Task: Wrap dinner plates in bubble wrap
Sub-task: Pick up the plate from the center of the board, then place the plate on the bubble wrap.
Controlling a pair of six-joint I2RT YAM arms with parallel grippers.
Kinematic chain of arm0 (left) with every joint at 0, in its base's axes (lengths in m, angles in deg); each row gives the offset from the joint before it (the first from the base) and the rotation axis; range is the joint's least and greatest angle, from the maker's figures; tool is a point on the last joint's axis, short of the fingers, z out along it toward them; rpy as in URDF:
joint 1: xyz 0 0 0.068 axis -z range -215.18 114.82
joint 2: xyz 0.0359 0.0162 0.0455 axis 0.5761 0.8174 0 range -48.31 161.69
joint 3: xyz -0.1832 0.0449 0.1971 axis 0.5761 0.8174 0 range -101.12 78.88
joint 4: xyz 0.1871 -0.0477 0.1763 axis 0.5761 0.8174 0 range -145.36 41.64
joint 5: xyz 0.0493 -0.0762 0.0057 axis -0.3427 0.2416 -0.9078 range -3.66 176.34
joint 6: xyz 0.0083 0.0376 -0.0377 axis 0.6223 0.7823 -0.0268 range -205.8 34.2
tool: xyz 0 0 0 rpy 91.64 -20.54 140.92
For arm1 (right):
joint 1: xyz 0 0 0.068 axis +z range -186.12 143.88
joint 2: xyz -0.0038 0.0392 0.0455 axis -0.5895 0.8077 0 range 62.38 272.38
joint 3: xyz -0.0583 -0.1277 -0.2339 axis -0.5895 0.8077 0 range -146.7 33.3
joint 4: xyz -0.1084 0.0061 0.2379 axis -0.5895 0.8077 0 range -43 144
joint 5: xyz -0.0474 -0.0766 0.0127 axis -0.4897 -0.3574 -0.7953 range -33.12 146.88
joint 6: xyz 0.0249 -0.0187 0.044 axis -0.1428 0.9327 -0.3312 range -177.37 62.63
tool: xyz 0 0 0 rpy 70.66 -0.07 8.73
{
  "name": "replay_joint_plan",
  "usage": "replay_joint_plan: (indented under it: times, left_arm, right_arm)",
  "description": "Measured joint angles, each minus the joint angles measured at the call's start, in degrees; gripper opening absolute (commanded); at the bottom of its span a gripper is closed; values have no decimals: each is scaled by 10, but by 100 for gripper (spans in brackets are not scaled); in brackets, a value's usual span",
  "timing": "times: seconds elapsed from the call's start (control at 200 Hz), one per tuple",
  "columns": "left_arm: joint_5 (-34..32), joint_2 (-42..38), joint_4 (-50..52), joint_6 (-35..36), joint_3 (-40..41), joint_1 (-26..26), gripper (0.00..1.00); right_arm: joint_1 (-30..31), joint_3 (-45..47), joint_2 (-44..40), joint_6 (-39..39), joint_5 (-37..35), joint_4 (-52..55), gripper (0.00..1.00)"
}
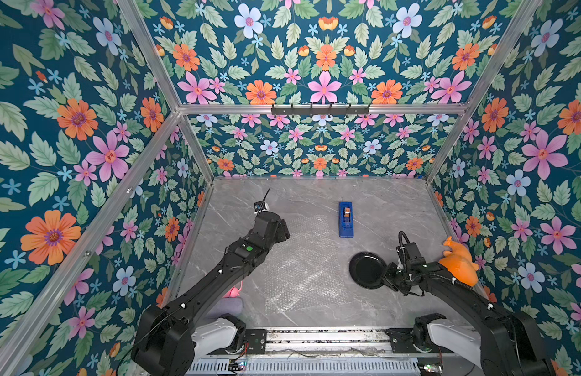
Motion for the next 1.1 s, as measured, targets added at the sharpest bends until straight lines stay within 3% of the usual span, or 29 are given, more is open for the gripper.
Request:
replay_joint_plan:
  times: [0.2,0.335,0.46,0.575,0.815,1.1]
  left_arm:
    - [-1,0,-1,0,6,-2,73]
    - [1,22,-9,0,16,-6,72]
    - [14,42,-23,-12,16,-14,71]
    - [22,47,-35,-19,16,-16,71]
    - [29,57,-42,-28,24,-21,69]
    - [42,75,-56,-41,40,-21,62]
  right_arm:
    - [8,-31,-87,5,-7,66,0]
    - [119,-103,-104,7,-24,108,0]
    - [256,-203,18,-5,-34,97,0]
    - [317,-313,176,-8,-40,77,0]
    - [332,-460,389,7,-10,9,0]
    - [326,-485,437,31,16,9,0]
